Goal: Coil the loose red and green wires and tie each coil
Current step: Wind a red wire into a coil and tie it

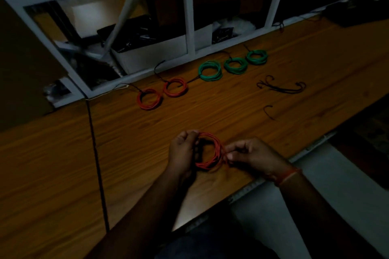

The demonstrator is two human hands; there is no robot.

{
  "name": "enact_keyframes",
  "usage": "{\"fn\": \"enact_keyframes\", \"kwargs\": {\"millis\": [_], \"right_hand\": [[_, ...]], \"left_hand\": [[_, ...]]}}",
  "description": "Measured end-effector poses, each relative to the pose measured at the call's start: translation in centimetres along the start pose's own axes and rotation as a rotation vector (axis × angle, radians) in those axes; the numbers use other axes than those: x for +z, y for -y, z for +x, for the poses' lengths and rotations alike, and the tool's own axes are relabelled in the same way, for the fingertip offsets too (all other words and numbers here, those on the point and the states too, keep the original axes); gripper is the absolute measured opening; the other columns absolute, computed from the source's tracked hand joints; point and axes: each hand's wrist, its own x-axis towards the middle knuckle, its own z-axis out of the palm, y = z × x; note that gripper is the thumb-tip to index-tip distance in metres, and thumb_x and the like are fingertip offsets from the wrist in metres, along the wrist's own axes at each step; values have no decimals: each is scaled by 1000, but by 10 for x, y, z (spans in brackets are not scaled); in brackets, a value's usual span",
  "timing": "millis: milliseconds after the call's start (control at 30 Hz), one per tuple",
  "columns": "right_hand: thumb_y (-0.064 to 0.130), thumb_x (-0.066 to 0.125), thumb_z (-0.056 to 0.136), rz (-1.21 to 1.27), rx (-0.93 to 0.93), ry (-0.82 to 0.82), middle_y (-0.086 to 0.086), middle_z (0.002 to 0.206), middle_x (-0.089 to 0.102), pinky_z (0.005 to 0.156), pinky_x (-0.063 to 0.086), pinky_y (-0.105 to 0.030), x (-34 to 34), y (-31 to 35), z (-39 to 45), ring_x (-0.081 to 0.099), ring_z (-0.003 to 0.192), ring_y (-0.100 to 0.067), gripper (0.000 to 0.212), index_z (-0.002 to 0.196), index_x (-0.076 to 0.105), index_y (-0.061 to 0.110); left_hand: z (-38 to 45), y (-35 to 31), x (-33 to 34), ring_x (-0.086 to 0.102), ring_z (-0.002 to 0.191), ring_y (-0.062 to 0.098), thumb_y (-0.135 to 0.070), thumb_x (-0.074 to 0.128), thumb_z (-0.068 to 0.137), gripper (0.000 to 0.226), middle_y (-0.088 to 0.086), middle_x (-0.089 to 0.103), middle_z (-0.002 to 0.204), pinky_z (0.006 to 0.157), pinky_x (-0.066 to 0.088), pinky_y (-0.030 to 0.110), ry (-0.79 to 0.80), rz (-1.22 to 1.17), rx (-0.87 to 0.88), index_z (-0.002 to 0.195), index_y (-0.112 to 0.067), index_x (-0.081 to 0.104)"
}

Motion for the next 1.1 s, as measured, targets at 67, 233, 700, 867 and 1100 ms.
{"fn": "enact_keyframes", "kwargs": {"millis": [67,233,700,867,1100], "right_hand": [[6,71,91,9,61,48,-11,80,72,57,47,-22,-15,5,9,62,65,-15,1,90,71,6],[-5,45,90,483,307,113,-19,81,67,39,41,-13,-46,14,35,61,51,-14,22,99,64,-2],[6,62,97,231,93,4,-3,71,58,35,27,-12,-71,36,82,41,47,-4,9,91,68,9],[12,65,98,156,-57,-117,1,68,60,40,30,-14,-60,43,91,41,50,-5,9,92,72,11],[15,68,96,138,-123,-280,1,75,67,48,42,-15,-46,38,92,54,58,-5,8,90,73,18]], "left_hand": [[10,8,11,32,47,10,-17,57,102,12,-2,43,64,42,24,21,-6,-84,-22,89,-18,58],[25,17,36,27,44,9,-16,57,101,13,-4,40,60,39,23,19,-63,-131,-6,89,-18,54],[16,17,55,28,54,14,-26,58,101,13,3,36,65,48,17,25,21,-36,30,93,-15,59],[14,21,52,24,55,14,-39,55,104,33,1,27,67,56,8,34,118,-39,2,112,-11,71],[13,19,47,36,52,14,-32,57,104,32,1,55,68,51,18,25,132,-24,55,115,-4,69]]}}
